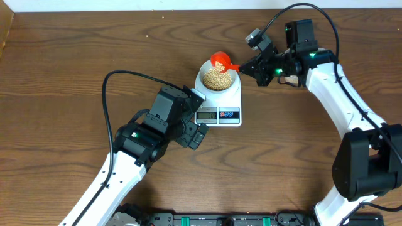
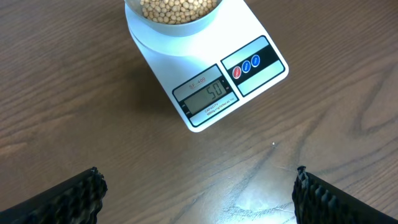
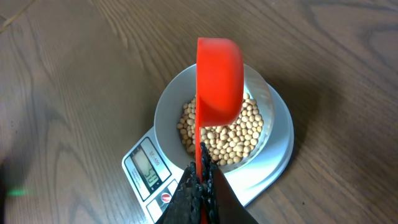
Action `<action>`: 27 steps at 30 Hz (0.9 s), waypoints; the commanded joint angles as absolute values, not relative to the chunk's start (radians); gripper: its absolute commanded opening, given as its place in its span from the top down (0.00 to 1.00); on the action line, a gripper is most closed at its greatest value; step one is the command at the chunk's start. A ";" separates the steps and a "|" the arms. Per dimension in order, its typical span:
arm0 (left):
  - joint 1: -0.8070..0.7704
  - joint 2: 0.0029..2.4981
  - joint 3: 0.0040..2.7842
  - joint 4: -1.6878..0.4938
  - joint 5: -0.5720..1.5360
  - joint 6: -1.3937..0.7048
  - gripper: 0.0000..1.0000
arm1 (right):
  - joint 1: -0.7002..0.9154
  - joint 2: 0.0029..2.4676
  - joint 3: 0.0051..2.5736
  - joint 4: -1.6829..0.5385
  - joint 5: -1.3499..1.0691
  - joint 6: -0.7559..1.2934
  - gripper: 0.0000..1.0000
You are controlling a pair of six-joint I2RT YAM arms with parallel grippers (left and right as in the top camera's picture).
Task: Scoop item into bowl and weigh 50g on scale
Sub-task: 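Tip the red scoop with the right gripper to add chickpeas to bowl, then move the empty scoop with the right gripper back to the tub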
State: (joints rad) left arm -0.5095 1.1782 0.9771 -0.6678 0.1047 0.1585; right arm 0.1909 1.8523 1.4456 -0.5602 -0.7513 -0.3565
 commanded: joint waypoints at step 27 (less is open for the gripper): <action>-0.507 1.184 0.987 -0.665 0.096 0.172 0.02 | 0.062 1.839 1.460 -0.514 -1.102 -0.168 0.99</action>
